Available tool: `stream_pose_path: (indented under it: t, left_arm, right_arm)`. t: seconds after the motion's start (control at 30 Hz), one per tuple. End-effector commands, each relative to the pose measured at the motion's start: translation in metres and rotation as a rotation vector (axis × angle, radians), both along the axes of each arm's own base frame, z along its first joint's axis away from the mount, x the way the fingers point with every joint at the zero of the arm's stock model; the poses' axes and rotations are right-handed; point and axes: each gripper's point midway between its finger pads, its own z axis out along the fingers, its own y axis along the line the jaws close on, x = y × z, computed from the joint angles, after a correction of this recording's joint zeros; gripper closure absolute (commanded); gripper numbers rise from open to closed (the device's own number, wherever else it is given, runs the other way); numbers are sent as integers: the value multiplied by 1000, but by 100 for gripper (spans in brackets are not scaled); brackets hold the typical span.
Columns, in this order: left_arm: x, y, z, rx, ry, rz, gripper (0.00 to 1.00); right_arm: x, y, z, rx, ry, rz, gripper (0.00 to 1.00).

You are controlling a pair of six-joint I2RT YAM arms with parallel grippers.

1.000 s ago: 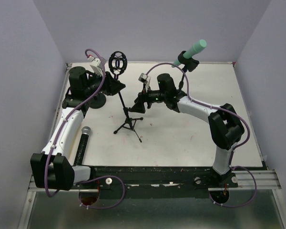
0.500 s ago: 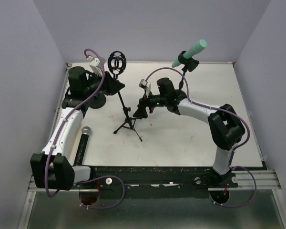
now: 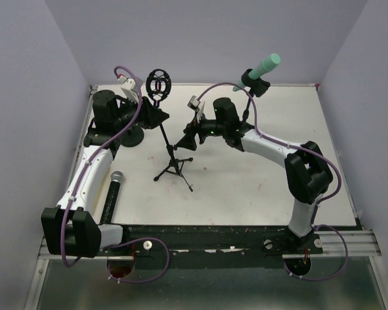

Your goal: Remove the microphone from the stand

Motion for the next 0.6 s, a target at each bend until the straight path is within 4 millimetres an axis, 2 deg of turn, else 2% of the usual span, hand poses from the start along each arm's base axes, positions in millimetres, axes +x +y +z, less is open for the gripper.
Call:
stream_pose_path:
  t: [0.0, 0.07, 0.27, 0.4, 0.5, 0.57]
  left_arm:
    - [-8, -2, 15, -22, -35, -17, 100]
    - [-8, -2, 15, -23, -34, -17, 100]
    - [-8, -3, 15, -23, -30, -20, 100]
    - [-7, -3, 15, -23, -30, -23, 100]
    - [-7, -3, 16, -22, -32, -22, 100]
    - [-7, -3, 16, -22, -32, -23, 100]
  right_arm:
    - [12, -24, -55, -176, -50, -98, 14]
    - [9, -29, -60, -194, -61, -105, 14]
    - [-1, -23, -32, -117, -39, -74, 14]
    - [-11, -14, -7, -64, -44, 9, 13]
    - [-27, -3, 24, 32, -31, 113, 12]
    - [-29, 2, 39, 86, 24, 104, 11]
